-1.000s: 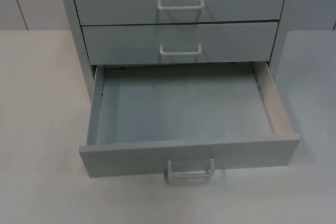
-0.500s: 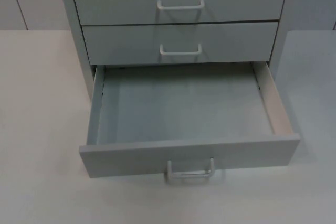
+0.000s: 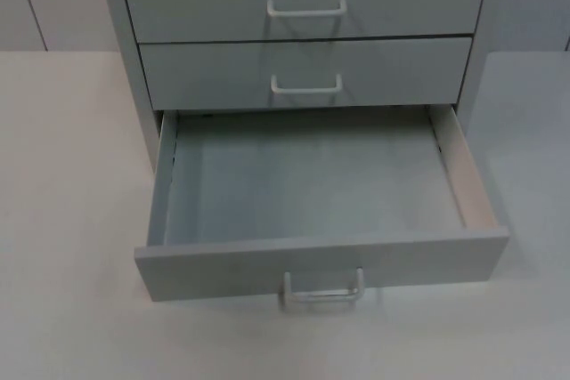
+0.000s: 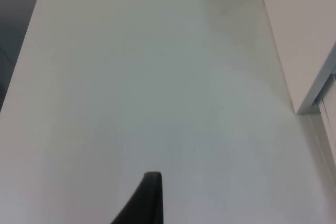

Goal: Open the drawer with the left hand, place the block into the drawer with the right hand, then close the drawer with the left hand.

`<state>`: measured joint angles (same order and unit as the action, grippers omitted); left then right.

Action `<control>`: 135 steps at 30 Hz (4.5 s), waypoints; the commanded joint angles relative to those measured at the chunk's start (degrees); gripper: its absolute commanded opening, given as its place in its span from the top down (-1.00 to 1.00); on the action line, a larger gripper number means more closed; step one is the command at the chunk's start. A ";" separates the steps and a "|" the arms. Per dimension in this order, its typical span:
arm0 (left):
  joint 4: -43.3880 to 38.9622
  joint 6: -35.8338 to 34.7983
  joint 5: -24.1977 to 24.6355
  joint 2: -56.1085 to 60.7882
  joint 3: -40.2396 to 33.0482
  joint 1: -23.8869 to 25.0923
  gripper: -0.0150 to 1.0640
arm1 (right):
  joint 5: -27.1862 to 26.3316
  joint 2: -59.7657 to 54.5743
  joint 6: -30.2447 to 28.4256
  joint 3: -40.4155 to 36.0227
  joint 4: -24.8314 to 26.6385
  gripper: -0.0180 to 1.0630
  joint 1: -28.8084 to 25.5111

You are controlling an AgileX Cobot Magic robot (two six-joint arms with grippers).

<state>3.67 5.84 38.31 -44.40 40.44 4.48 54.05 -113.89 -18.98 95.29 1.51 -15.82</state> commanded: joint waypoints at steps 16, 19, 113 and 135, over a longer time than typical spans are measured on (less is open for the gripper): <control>-0.08 -0.04 -0.68 0.36 -0.18 0.16 -0.97 | -3.46 21.41 15.51 -16.50 -2.01 0.97 16.77; 0.03 -0.04 -0.67 0.36 -0.18 0.16 -0.97 | -5.95 22.21 19.37 -20.03 -3.27 0.97 21.92; 0.37 -0.04 -0.87 0.36 -0.18 0.16 -0.97 | -13.41 22.47 52.73 -33.65 -21.92 -0.59 61.83; 0.49 -0.04 -0.86 0.36 -0.18 0.16 -0.97 | -12.73 40.93 33.70 -47.48 -10.33 -0.59 37.56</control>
<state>3.67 5.84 38.20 -44.40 40.44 4.48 40.87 -74.14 17.72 48.11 -10.57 24.31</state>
